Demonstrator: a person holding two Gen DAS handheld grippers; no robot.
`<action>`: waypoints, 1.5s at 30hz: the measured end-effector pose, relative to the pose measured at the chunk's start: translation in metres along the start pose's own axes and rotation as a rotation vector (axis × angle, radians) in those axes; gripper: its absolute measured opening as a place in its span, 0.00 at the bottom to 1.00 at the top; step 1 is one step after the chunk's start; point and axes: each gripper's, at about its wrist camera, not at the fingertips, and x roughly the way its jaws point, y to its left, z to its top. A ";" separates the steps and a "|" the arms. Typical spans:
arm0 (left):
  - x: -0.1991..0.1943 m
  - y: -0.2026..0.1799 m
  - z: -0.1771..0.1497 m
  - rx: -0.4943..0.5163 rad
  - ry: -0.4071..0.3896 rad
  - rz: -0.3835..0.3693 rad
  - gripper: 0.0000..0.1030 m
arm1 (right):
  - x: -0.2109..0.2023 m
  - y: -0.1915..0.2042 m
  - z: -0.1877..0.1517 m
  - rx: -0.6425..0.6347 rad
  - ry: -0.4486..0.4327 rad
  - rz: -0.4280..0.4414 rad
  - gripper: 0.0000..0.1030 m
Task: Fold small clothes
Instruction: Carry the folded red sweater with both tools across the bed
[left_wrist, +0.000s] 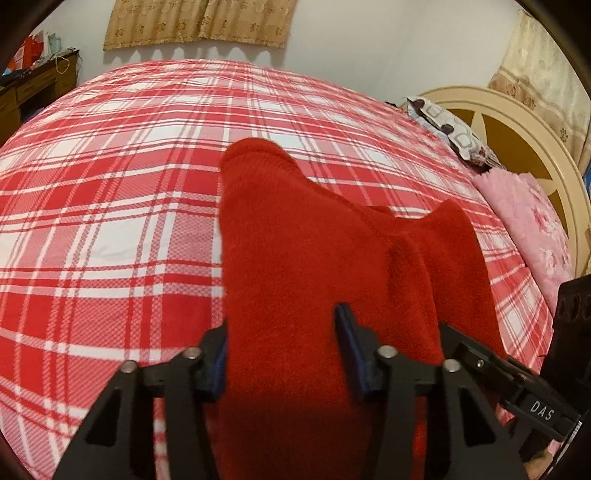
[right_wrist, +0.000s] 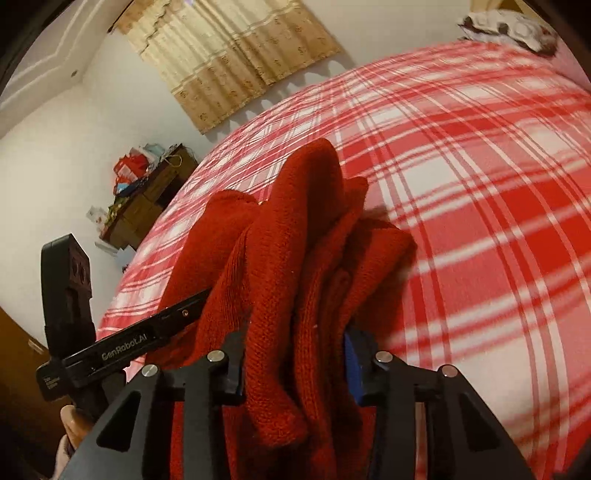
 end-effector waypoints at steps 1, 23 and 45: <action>-0.003 0.000 0.000 -0.003 0.010 -0.013 0.39 | -0.005 -0.002 -0.003 0.015 0.005 0.011 0.39; -0.019 -0.021 -0.024 0.004 0.038 0.007 0.35 | -0.041 0.014 -0.042 0.017 -0.036 -0.073 0.39; -0.082 -0.005 -0.053 0.000 -0.039 0.119 0.35 | -0.063 0.083 -0.071 -0.059 -0.057 -0.068 0.39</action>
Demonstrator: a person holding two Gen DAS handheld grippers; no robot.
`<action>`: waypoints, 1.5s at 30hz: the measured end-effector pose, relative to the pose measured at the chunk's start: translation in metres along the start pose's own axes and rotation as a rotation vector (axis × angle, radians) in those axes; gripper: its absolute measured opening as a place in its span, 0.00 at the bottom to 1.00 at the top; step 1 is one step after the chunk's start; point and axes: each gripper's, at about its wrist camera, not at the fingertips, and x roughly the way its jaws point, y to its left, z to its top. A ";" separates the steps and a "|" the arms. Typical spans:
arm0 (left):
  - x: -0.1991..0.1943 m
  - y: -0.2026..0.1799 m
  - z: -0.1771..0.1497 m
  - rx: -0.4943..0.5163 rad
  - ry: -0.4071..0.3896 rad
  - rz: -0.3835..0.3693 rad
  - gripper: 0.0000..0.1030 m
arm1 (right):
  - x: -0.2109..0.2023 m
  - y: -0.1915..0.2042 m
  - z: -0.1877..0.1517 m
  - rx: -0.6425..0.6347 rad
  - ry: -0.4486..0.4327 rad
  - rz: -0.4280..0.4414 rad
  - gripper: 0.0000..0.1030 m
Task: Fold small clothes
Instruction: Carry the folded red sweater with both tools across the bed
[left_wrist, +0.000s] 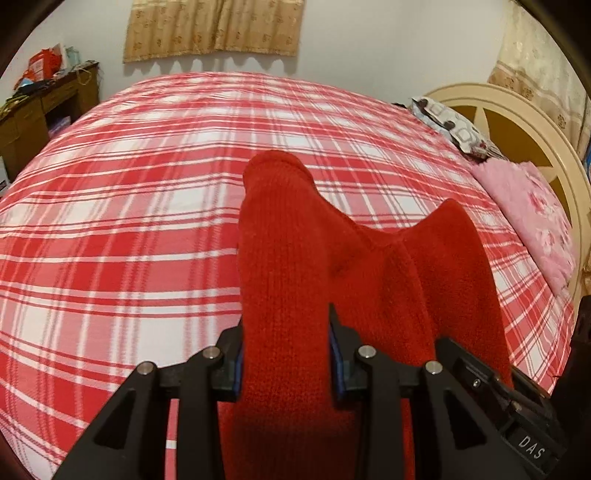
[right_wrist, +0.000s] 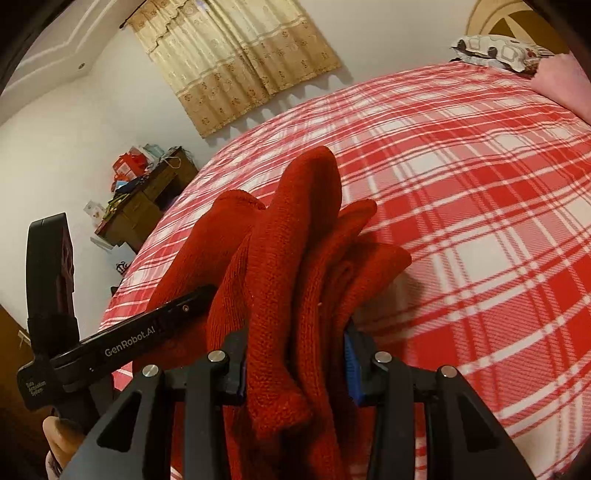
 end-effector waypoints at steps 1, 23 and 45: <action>-0.002 0.005 0.000 -0.007 -0.005 0.008 0.35 | 0.002 0.005 0.000 -0.004 0.002 0.005 0.39; -0.050 0.136 -0.018 -0.216 -0.074 0.153 0.35 | 0.076 0.137 -0.018 -0.151 0.104 0.166 0.39; -0.149 0.328 -0.056 -0.433 -0.179 0.446 0.35 | 0.171 0.357 -0.081 -0.327 0.272 0.475 0.39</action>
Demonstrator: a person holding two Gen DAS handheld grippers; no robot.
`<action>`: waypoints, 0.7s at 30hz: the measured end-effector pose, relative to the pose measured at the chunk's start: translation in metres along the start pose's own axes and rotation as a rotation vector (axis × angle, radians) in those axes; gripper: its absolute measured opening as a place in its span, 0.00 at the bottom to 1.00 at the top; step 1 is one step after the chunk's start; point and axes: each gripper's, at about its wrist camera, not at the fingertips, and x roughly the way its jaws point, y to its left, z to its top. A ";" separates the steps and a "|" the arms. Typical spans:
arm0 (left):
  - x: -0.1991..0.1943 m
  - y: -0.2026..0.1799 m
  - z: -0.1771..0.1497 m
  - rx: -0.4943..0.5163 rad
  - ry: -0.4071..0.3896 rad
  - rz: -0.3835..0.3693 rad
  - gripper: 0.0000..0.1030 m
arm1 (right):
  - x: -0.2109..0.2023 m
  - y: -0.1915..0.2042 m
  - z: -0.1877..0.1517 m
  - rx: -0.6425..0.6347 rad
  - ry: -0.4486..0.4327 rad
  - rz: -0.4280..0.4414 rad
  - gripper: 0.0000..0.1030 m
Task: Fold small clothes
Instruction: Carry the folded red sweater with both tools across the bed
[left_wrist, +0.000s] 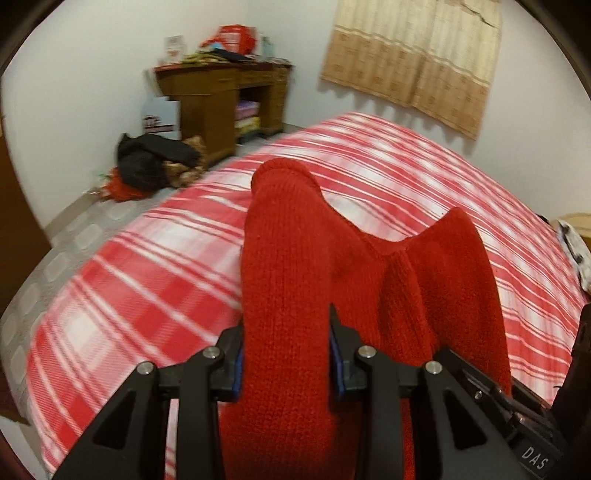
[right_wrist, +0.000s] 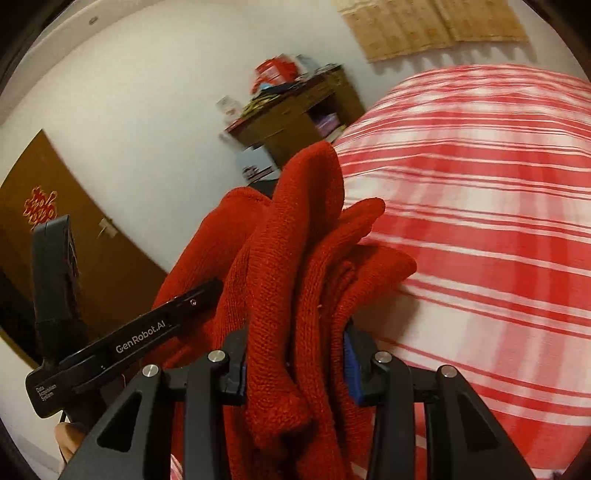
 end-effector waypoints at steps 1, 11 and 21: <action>0.001 0.008 0.001 -0.010 -0.002 0.012 0.35 | 0.010 0.008 0.000 -0.002 0.010 0.015 0.39; 0.011 0.074 0.021 -0.093 -0.044 0.136 0.35 | 0.086 0.050 0.014 -0.026 0.049 0.127 0.39; 0.046 0.098 0.014 -0.156 0.001 0.204 0.35 | 0.151 0.045 0.017 -0.098 0.122 0.092 0.39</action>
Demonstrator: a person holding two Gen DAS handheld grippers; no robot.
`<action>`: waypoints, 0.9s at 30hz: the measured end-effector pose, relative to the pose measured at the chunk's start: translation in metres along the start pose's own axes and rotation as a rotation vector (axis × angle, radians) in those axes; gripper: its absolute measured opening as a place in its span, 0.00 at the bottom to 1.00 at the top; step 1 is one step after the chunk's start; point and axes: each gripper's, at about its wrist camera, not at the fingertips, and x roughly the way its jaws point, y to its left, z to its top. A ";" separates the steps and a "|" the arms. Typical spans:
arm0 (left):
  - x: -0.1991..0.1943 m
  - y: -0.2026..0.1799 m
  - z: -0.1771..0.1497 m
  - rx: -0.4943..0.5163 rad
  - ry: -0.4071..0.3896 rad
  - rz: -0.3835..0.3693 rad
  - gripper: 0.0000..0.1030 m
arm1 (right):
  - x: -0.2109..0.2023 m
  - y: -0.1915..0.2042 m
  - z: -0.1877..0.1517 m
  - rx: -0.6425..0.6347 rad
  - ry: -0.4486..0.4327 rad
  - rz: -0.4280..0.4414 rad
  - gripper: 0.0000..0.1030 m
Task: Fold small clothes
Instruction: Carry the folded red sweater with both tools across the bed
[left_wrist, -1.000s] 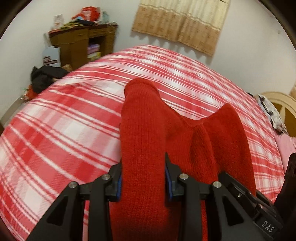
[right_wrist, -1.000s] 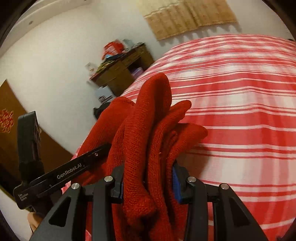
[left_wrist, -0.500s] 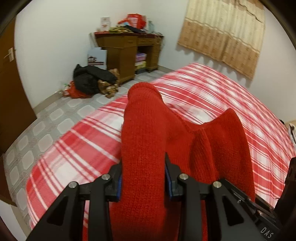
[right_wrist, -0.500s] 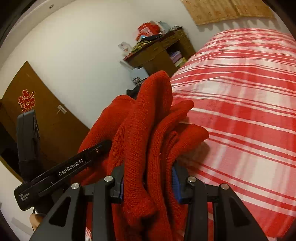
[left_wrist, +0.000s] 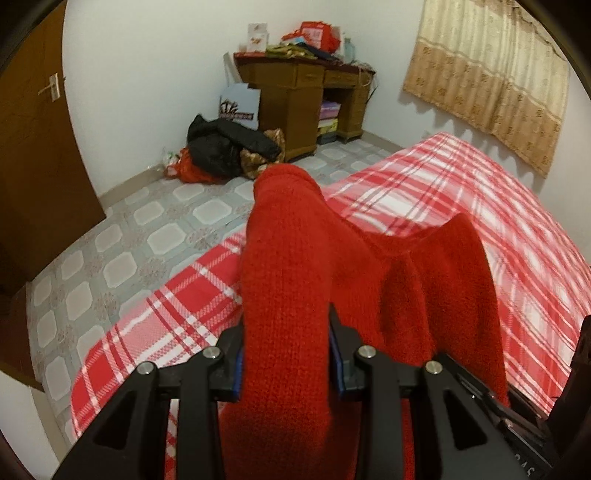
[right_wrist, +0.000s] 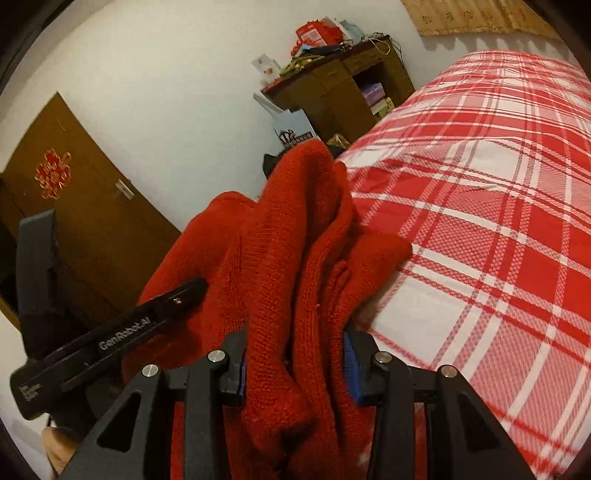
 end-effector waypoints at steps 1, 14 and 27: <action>0.002 0.002 -0.002 -0.008 0.004 0.001 0.35 | 0.003 -0.002 0.000 -0.005 0.004 0.001 0.40; 0.013 0.030 -0.013 -0.067 -0.026 0.006 0.76 | 0.006 -0.045 -0.007 0.135 0.026 0.095 0.46; 0.004 0.047 -0.029 -0.166 -0.043 -0.033 0.92 | -0.058 0.003 0.007 -0.069 -0.198 -0.118 0.37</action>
